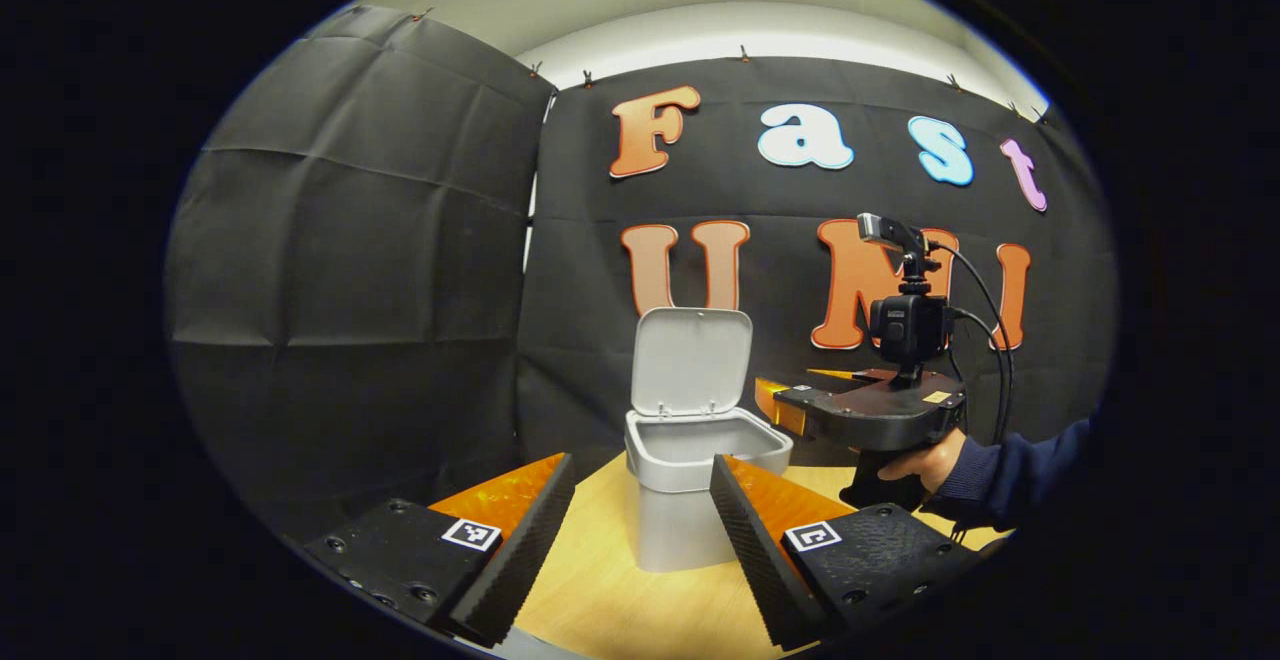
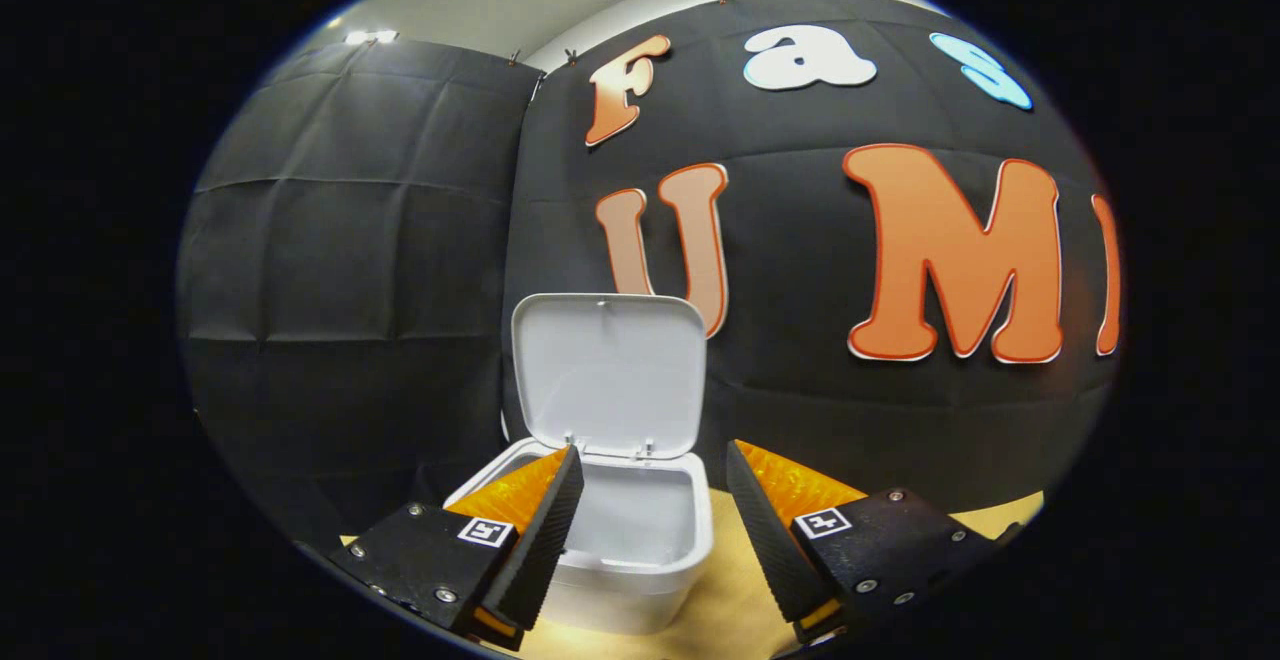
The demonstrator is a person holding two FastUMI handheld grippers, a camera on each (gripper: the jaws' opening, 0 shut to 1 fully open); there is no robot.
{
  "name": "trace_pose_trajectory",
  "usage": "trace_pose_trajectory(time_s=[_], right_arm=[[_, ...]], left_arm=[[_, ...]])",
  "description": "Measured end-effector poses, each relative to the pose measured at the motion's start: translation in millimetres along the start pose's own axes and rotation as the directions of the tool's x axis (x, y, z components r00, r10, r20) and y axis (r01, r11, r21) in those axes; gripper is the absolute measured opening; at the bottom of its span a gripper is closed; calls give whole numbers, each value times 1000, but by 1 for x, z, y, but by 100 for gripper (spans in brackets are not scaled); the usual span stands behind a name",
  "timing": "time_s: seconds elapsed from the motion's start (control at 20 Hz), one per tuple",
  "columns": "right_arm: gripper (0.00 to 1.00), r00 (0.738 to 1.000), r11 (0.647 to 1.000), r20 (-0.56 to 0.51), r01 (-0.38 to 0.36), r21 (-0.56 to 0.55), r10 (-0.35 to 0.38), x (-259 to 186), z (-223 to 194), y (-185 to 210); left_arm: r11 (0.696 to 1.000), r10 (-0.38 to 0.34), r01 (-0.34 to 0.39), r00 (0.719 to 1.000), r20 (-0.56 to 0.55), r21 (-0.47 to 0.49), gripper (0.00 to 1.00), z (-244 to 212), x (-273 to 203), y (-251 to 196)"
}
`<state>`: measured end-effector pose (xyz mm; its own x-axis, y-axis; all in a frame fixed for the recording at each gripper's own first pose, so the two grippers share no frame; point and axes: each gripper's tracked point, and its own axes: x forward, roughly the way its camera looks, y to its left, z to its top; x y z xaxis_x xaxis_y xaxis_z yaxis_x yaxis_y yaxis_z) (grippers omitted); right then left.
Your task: Press the lid of the desktop garbage bin to open it, pick up the crumpled paper on the desktop and throw it into the bin, then pick up the pop can on the desktop and drop it into the bin, and finally close the garbage bin lid.
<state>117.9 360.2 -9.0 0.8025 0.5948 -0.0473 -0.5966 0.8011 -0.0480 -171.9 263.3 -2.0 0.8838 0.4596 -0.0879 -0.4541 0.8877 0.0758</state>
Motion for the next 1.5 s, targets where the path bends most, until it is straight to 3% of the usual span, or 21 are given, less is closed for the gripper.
trace_pose_trajectory(time_s=[0.05,0.5,0.6,1.05,1.5], right_arm=[[87,1000,1000,3,14,3,-14,-7,1,-10],[88,985,985,17,170,14,-170,-87,-4,-102],[88,977,976,4,212,42,-212,-110,-8,-123],[88,906,904,-8,424,50,-424,-195,-15,-222],[88,841,841,-48,541,28,-539,-256,-32,-267]], left_arm=[[1000,-16,16,1000,-4,-3,89,-1,2,-8],[981,-191,191,981,28,-26,88,-8,21,-100],[972,-231,233,972,40,-43,94,-9,26,-122],[921,-387,387,922,10,-39,94,-35,49,-218],[870,-492,493,867,-78,-6,94,-103,73,-296]])
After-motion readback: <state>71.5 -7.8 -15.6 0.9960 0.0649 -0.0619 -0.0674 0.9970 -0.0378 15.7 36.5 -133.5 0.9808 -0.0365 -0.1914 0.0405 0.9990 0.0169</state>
